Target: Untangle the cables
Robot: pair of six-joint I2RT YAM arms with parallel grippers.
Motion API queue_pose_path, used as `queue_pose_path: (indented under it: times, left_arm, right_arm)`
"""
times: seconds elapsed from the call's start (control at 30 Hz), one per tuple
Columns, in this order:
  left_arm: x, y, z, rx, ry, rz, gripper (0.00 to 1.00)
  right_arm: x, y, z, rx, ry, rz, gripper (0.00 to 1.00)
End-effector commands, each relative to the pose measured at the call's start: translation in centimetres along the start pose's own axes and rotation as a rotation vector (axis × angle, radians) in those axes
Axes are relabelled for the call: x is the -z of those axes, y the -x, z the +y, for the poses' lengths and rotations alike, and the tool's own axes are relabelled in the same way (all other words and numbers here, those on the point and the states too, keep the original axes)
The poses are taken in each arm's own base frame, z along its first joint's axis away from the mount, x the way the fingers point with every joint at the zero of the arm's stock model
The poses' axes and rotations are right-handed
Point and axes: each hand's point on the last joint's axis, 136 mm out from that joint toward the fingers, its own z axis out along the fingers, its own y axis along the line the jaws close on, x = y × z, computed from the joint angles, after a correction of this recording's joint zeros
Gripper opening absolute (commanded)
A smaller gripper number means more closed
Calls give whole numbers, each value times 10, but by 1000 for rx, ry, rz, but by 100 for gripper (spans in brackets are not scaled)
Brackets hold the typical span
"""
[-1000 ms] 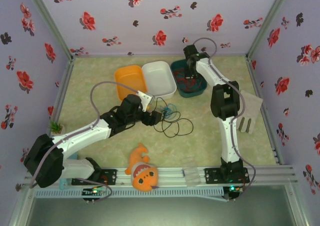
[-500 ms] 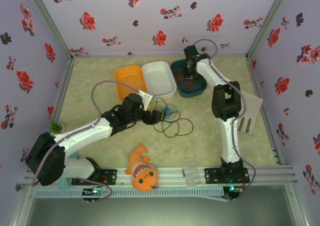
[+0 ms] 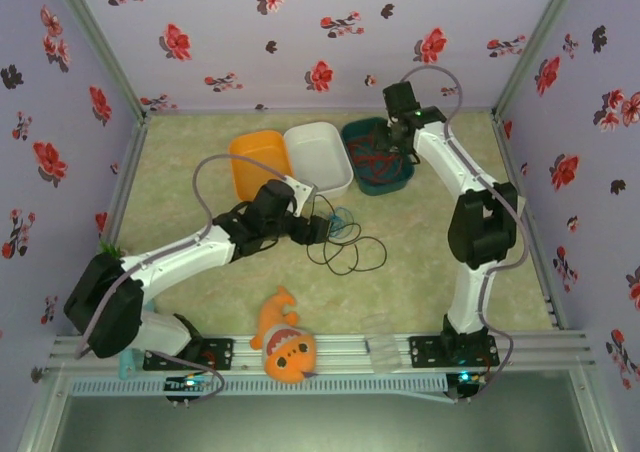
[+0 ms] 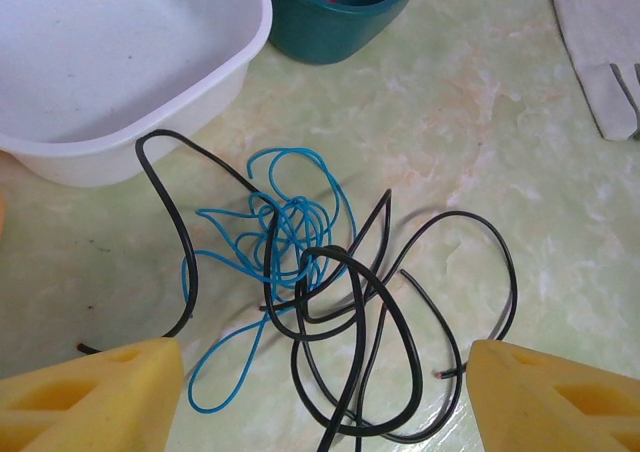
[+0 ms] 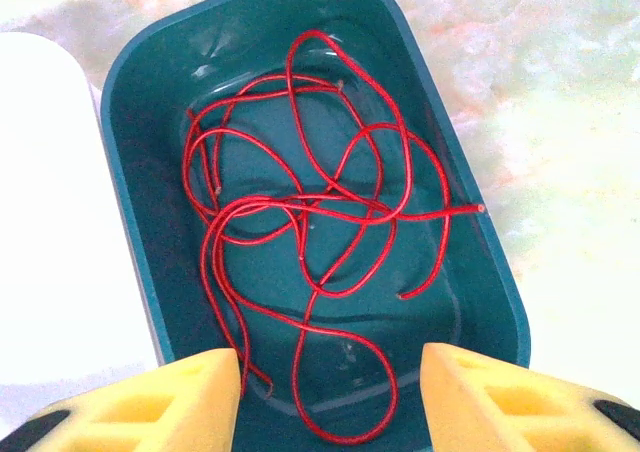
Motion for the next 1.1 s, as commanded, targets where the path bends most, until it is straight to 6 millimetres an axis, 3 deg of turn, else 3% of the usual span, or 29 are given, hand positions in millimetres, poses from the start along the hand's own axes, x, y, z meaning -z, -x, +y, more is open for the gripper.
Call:
queue_pose_path:
  times: [0.0,0.23,0.53,0.6,0.67,1.07]
  left_arm:
    - [-4,4,6,4,34,22,75]
    - [-13,-4,15,-15,84,86,73]
    - [-15,-7,16,-25,97,125,66]
    - [-16,-8,16,-25,97,131,62]
    - [-18,-9,16,-25,97,139,59]
    - [-23,-4,14,-18,90,142,55]
  right_arm:
    - [12,1,2,-29,9,-37,53]
    - [37,-14,-2,-57,12,-84,60]
    - [74,-54,-18,-78,-40,-122,76]
    - [79,-65,-20,-83,-50,-123,84]
    - [82,-77,-23,-91,-63,-115,99]
    - [79,-139,-24,-180,-65,-68,99]
